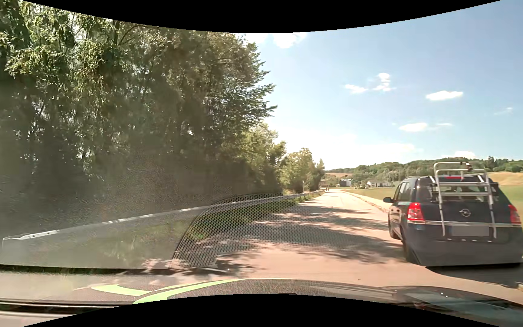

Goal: Follow the waypoints while adhering to traffic rules and regulations

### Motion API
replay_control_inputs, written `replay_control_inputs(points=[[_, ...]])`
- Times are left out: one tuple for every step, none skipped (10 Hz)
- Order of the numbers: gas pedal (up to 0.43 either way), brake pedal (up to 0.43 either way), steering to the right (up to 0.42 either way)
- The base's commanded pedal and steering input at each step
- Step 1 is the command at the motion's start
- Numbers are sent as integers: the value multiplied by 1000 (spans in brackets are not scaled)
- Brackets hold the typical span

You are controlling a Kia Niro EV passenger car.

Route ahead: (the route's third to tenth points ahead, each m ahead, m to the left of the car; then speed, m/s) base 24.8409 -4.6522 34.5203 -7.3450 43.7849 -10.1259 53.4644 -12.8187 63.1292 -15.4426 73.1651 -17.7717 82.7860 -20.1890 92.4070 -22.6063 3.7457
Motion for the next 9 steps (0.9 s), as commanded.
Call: replay_control_inputs(points=[[311, 0, -106], [311, 0, -46], [311, 0, -3], [311, 0, 21], [311, 0, 35], [311, 0, 51], [319, 0, 74], [319, 0, 108], [319, 0, 147]])
